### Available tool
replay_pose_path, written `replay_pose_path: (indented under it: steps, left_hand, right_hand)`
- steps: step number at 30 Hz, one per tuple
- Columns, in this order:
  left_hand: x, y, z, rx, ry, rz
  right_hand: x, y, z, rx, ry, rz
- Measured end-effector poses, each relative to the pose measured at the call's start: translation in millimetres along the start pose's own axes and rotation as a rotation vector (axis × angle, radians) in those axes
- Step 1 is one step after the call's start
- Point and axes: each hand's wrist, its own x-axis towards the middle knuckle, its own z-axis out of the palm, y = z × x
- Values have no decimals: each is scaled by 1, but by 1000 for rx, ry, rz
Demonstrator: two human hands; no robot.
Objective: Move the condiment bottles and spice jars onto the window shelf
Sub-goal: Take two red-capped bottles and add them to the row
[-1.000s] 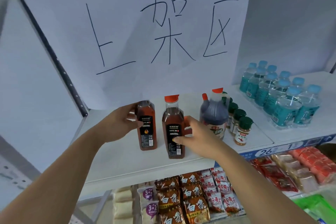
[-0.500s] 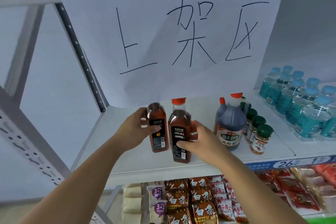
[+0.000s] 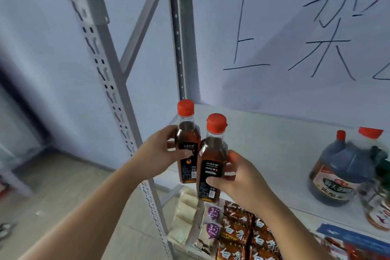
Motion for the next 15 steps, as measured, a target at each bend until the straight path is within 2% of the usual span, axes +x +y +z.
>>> replay_pose_path:
  steps: [8,15]
  left_hand:
    - [-75,-46,-64,-6,175,-144]
    - [-145,-96,-149,13,282,-215]
  right_hand:
    - [12,-50,67,-3,-195,-124]
    - [22,-125,152,-15,-301,-195]
